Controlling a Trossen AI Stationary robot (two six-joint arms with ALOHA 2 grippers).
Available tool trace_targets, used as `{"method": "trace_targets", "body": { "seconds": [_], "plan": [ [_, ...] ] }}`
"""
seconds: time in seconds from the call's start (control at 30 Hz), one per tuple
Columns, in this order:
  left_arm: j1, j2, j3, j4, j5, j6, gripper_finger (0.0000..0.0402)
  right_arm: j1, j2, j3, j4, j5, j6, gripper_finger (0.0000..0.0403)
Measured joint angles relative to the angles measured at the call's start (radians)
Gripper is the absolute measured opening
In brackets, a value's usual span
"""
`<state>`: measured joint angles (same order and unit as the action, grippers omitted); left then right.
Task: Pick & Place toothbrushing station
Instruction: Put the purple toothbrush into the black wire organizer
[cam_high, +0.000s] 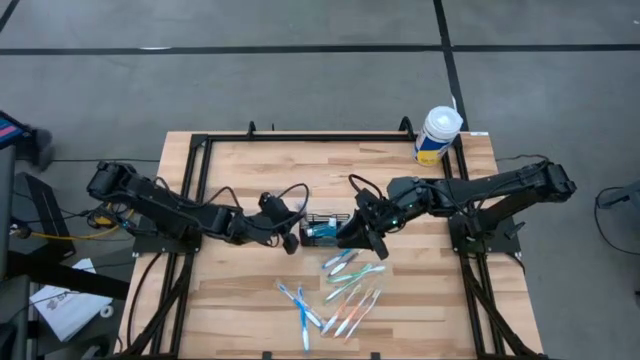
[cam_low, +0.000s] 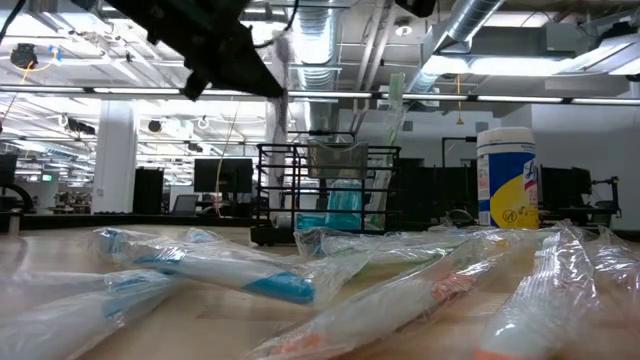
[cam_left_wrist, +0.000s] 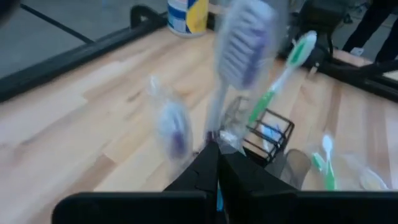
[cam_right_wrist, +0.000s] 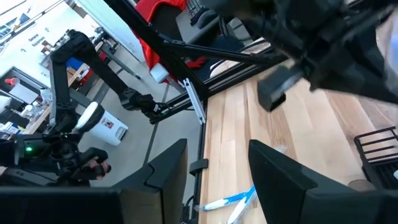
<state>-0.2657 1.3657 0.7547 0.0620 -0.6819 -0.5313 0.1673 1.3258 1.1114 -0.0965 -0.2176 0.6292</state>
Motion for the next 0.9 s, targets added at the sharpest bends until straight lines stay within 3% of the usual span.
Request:
{"method": "trace_targets", "body": {
  "seconds": [0.27,0.57,0.9],
  "plan": [
    [0.0,0.142,0.0,0.165,0.037,-0.012,0.0,0.0,0.0,0.0,0.0,-0.021,0.0,0.0161],
    [-0.002,0.147,0.0,0.181,0.061,-0.021,0.0006,0.0,0.0,0.0,-0.001,-0.022,-0.001,0.0161],
    [0.007,0.146,0.001,0.187,0.06,-0.03,0.0067,0.0,0.0,0.0,-0.001,-0.047,-0.011,0.0161]
  ]
}}
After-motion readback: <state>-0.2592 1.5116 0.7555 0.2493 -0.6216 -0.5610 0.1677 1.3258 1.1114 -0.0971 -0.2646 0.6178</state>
